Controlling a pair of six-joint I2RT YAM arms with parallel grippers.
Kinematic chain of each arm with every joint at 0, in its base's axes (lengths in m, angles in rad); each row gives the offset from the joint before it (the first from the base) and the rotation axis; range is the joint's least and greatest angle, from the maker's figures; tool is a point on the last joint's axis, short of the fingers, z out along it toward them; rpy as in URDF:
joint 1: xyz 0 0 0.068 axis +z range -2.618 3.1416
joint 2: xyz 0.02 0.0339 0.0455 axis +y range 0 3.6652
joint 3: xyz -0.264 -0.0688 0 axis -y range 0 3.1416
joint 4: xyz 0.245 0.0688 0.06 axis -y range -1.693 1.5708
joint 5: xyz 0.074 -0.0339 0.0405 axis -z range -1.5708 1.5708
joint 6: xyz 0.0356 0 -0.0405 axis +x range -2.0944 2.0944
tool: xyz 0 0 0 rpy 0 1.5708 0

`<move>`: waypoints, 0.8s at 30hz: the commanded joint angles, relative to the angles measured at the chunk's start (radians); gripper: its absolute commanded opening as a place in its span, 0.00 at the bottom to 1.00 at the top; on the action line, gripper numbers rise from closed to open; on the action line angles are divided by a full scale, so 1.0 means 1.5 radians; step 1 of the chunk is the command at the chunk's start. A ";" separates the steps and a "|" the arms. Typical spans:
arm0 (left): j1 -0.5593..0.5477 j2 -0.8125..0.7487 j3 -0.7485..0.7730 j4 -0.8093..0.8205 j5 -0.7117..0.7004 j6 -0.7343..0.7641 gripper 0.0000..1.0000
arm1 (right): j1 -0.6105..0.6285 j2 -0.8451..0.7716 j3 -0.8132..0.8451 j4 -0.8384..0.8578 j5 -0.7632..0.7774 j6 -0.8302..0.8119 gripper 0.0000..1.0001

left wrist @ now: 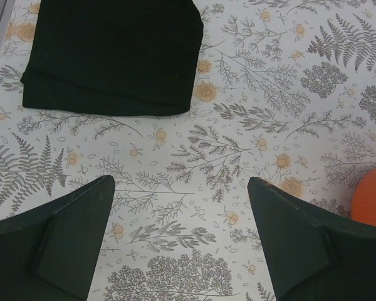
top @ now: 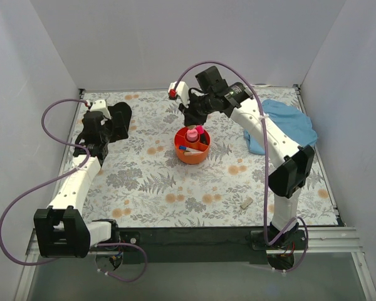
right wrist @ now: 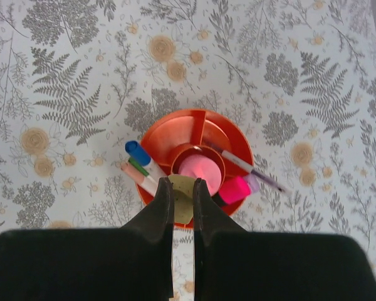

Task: Sort the stationery into containers
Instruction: Place the stationery in the storage box.

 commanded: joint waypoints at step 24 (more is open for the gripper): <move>0.014 0.053 0.069 -0.052 -0.030 0.034 0.89 | -0.004 0.189 0.011 0.246 -0.054 -0.003 0.01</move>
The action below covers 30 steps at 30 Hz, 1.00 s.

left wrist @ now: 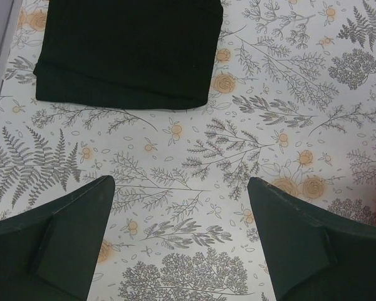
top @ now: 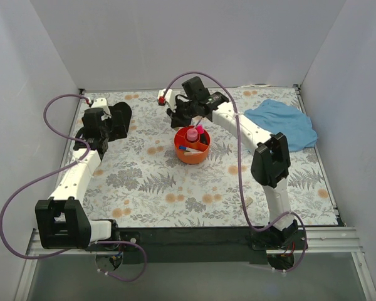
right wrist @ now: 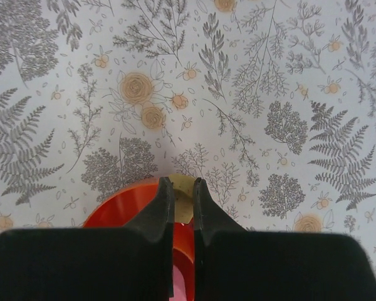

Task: Sort the stationery into containers
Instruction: Place the stationery in the storage box.

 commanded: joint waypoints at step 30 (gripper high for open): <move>0.005 -0.005 -0.013 0.009 0.003 -0.013 0.89 | 0.029 -0.054 -0.126 0.025 -0.033 -0.050 0.01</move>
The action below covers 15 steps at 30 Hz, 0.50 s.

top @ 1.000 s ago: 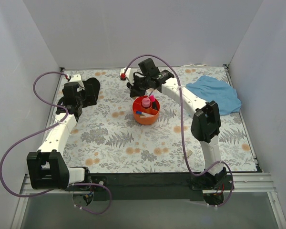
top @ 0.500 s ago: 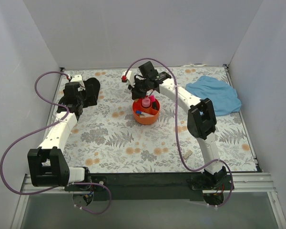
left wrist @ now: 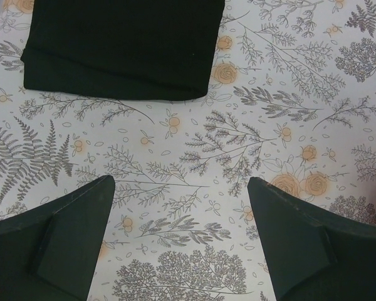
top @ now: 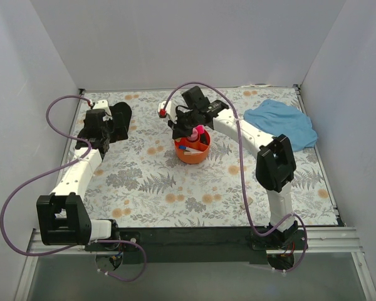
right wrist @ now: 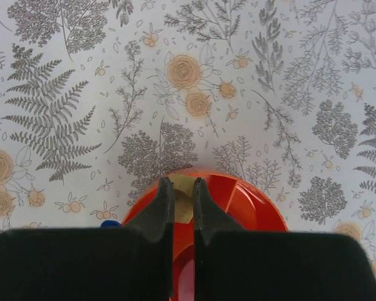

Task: Sort the stationery into containers
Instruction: Place the stationery in the storage box.

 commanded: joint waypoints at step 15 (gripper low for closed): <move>0.005 -0.031 -0.009 -0.001 -0.001 0.000 0.89 | 0.021 0.012 -0.017 -0.003 0.055 -0.019 0.01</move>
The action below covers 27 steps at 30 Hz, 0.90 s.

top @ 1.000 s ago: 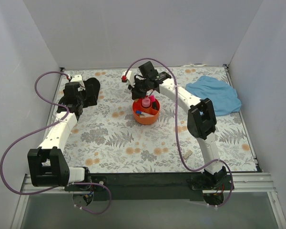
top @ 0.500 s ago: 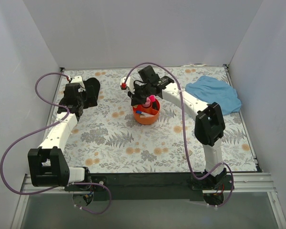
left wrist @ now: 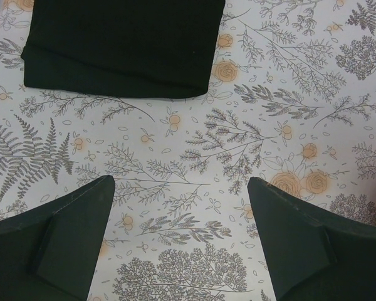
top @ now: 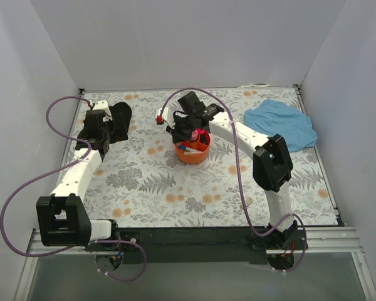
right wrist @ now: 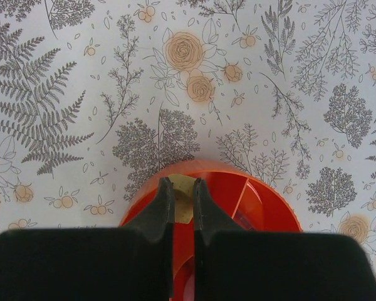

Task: Sort the stationery into containers
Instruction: Place the stationery in the storage box.

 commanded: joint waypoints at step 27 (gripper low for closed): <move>0.005 -0.078 -0.008 0.017 0.012 -0.017 0.89 | -0.007 -0.269 -0.150 -0.105 0.029 -0.143 0.64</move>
